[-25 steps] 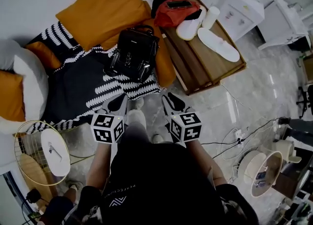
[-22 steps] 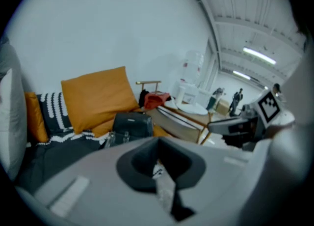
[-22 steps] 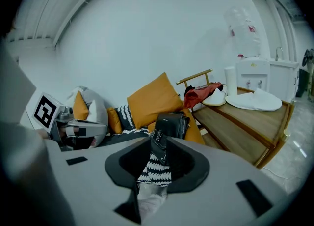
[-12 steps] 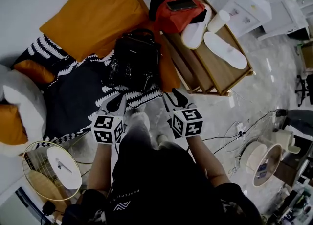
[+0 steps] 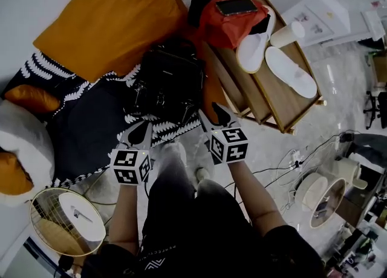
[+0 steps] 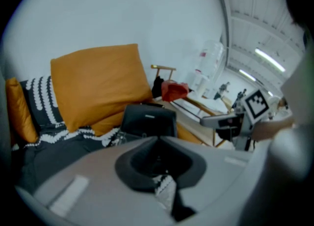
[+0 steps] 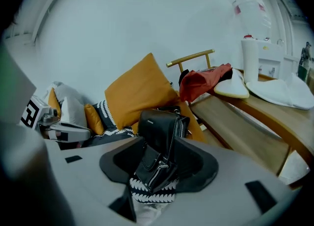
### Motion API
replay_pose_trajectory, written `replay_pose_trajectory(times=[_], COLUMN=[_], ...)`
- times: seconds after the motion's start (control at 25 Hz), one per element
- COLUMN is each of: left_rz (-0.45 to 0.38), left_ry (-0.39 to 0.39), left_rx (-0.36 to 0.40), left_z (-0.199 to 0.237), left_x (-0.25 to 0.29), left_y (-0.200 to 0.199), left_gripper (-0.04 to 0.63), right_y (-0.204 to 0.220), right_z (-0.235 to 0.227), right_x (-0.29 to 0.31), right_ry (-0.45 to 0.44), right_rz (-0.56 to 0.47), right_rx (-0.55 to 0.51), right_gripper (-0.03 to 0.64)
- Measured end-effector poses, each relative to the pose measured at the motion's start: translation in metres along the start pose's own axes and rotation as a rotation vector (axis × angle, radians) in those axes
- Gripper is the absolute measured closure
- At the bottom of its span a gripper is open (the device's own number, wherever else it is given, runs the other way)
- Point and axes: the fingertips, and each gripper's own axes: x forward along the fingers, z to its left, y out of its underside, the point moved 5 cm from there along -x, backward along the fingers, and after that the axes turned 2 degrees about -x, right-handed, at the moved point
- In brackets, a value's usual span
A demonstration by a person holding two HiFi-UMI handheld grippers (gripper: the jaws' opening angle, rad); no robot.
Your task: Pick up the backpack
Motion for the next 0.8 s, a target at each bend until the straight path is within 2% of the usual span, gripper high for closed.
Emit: replay_pose_trajectory(times=[0.4,0.8], left_rz=[0.041,0.079], left_ry=[-0.012,0.048], left_rx=[-0.016,-0.017], left_z=[0.037,0.047], left_x=[0.031,0.069], left_y=[0.01,0.015], left_gripper=[0.574,0.574], right_y=[0.01,0.016], right_z=[-0.02,-0.042], right_x=[0.067,0.104], right_ry=[0.062,0.118], right_rz=[0.036,0.031], right_rx=[0.053,0.111], right_gripper=[0.439,0.43])
